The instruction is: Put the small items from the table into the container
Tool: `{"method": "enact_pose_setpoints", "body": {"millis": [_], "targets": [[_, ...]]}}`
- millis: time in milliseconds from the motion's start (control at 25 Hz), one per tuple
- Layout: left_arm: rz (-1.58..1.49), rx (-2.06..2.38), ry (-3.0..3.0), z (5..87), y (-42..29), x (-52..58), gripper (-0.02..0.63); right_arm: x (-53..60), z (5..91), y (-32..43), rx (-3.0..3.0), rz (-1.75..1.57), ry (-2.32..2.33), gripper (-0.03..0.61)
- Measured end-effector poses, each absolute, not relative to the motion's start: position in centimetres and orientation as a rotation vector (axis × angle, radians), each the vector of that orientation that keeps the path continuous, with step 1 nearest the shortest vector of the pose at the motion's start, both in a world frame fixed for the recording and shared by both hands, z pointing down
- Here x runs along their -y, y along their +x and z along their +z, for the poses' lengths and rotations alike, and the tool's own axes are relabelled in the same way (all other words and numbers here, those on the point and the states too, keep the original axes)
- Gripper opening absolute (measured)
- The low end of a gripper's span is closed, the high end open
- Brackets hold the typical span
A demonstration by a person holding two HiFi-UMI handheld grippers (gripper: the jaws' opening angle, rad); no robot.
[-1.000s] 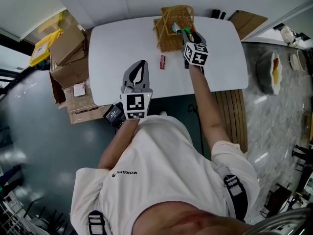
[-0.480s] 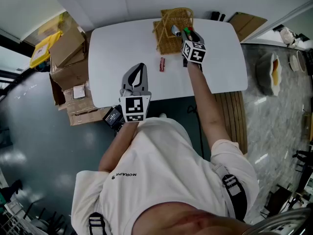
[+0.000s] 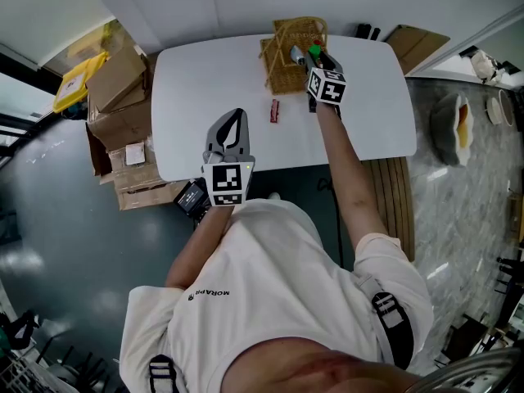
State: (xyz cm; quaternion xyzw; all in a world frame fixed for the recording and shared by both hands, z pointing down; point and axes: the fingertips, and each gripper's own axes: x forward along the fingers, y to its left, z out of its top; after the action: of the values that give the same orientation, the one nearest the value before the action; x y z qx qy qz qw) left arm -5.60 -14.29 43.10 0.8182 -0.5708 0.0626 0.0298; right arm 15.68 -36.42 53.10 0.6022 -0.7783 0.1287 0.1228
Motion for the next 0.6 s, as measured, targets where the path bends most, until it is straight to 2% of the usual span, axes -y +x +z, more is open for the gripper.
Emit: {"method": "enact_pose_setpoints", "body": {"millis": [360,520,600], "targets": [[0.187,1.760,2.520,43.1,-5.7,14.3,0.005,35.8,53.5,15.5,2.274,0.387,1.737,0.164],[0.184,1.758,2.524,43.0,-5.6,14.2,0.005,35.2,53.0,15.7,2.295,0.382,1.739,0.118],[0.181,1.757,2.527,43.0,-5.5,14.1,0.005,34.8,52.6,15.8,2.308,0.377,1.745,0.074]]}}
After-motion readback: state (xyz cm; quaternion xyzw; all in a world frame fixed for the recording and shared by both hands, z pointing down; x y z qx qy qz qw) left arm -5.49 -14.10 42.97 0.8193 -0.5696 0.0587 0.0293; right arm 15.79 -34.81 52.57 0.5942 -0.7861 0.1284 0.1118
